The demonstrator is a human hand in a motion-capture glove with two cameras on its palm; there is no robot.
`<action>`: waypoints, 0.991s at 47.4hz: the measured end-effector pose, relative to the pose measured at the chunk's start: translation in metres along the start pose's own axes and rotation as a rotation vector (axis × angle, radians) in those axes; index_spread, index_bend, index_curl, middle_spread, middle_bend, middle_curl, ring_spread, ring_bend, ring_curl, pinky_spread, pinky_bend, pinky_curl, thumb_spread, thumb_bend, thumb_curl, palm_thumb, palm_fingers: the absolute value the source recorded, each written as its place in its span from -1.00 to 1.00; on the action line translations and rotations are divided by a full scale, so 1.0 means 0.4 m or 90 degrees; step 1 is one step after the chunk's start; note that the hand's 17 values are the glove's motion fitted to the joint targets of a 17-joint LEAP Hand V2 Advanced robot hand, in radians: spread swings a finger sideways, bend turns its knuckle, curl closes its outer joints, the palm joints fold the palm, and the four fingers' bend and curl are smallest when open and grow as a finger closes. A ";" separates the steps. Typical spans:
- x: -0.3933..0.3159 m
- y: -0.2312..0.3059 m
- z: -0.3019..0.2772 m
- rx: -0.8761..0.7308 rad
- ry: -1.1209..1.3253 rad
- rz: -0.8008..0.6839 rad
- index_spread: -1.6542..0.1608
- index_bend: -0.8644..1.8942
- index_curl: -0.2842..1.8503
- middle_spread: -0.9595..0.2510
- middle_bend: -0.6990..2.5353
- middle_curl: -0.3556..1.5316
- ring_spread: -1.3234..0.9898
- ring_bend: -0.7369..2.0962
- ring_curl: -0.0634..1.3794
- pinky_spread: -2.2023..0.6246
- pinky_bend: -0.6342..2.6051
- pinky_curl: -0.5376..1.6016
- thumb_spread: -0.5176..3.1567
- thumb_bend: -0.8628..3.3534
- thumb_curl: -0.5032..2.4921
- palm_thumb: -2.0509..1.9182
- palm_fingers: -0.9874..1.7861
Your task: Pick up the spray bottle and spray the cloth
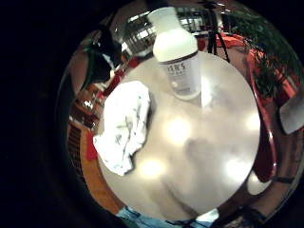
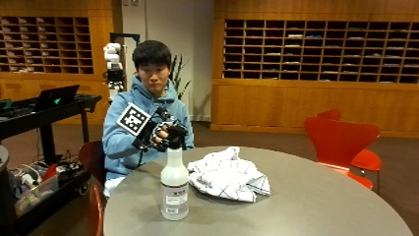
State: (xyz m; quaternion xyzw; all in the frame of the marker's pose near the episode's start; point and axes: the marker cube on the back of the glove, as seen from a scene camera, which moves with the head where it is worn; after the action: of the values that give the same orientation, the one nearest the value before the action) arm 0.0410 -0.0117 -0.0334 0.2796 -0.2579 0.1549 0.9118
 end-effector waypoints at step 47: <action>0.170 -0.288 0.045 0.130 -0.178 0.194 0.59 -0.29 -0.55 0.60 -0.42 -0.22 0.25 -0.25 -0.45 0.72 -0.35 -0.16 -0.18 -0.61 -0.36 0.39 -0.09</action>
State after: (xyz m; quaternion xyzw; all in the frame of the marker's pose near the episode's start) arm 0.1389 -0.1046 -0.0323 0.3470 -0.4043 0.2761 0.8000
